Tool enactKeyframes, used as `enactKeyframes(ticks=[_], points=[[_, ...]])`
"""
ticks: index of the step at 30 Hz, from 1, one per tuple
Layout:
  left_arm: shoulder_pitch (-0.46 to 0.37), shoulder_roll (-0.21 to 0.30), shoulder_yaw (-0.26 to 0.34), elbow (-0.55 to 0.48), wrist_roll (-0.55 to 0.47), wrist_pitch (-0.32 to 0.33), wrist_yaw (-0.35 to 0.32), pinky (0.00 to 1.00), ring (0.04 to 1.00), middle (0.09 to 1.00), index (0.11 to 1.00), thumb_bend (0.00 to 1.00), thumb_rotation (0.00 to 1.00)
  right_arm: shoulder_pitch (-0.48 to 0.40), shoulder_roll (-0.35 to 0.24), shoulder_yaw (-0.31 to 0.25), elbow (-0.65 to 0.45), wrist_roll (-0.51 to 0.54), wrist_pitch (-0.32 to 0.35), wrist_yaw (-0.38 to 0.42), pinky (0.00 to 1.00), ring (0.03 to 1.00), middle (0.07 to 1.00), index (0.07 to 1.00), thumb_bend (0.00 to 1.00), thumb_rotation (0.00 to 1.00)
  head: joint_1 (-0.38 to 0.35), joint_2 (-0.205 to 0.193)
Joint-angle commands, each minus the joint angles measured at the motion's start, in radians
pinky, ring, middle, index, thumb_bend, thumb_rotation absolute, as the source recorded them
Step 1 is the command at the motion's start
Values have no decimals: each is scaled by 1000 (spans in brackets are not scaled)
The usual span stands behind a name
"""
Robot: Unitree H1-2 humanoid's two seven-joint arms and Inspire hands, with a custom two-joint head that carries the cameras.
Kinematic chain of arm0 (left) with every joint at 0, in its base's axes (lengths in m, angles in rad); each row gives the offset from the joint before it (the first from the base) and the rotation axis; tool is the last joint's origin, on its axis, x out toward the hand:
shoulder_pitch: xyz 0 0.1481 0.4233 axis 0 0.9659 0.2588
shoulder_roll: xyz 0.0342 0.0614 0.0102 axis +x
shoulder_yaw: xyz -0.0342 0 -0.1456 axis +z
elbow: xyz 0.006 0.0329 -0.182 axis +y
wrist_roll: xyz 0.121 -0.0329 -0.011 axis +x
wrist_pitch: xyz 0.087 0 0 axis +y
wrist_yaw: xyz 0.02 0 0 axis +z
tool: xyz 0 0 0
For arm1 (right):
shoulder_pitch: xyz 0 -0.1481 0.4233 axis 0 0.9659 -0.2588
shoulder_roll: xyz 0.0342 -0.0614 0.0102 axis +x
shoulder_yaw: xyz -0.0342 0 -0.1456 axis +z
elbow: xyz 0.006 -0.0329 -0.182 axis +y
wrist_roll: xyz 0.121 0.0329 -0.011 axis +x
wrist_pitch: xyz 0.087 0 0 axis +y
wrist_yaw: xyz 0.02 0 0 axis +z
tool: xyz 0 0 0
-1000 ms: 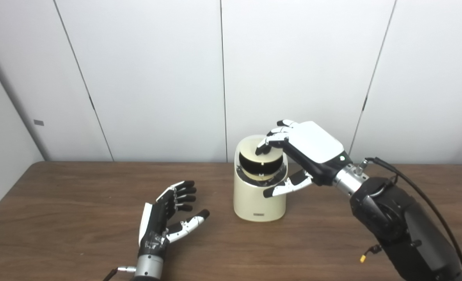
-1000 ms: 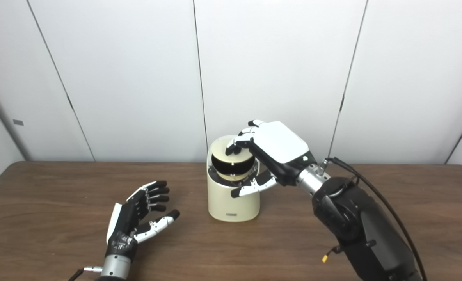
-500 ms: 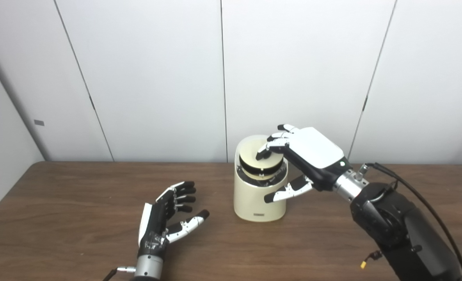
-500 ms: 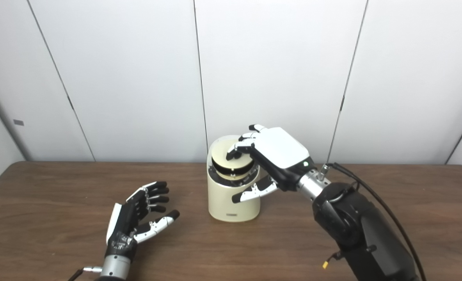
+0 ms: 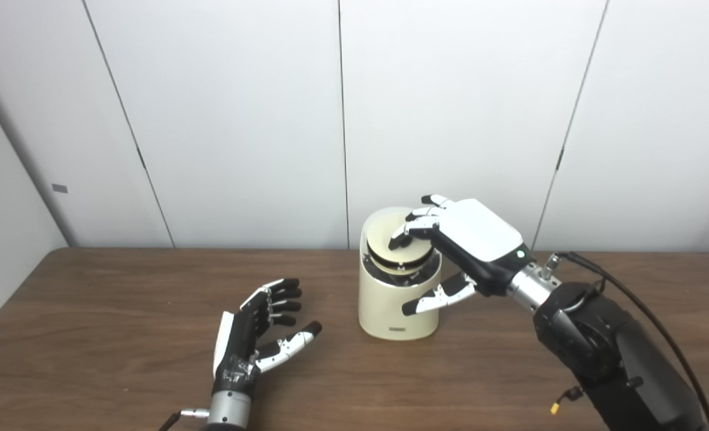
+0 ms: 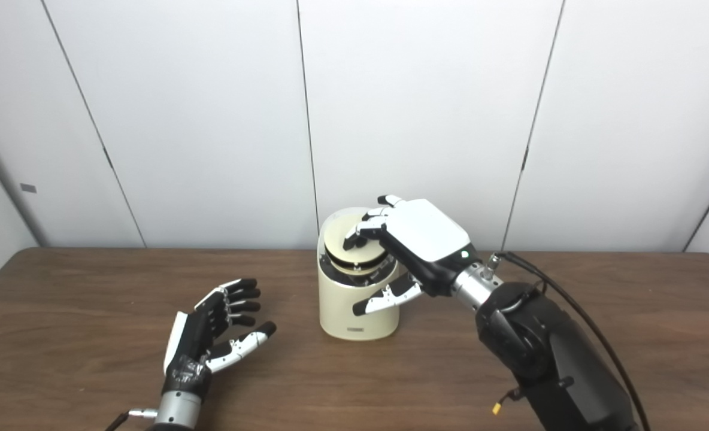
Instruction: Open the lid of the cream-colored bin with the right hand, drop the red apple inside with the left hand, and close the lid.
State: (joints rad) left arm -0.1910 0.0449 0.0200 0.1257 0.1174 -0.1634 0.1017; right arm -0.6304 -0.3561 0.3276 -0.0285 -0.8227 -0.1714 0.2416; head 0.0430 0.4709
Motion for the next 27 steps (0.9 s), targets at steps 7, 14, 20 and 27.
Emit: enactKeyframes(ticks=[7,14,20,27], points=[[-23,4,3,-43,-2,-18,-1,596,675,722,738,695,49,-21,0,4,-13,24,-25,-9,914,809,666,670,638,446,4,6],[-20,3,2,-56,3,-9,0,587,666,718,734,693,44,-12,-3,16,-16,16,-21,-5,901,806,667,673,636,453,5,10],[-17,4,3,-65,1,1,-2,597,683,729,739,696,63,0,-6,21,-24,12,-8,8,911,808,665,679,636,444,4,15],[-15,9,3,-72,-2,5,-6,612,687,730,742,688,56,20,-5,23,-40,-3,22,36,913,815,663,685,641,446,4,19]])
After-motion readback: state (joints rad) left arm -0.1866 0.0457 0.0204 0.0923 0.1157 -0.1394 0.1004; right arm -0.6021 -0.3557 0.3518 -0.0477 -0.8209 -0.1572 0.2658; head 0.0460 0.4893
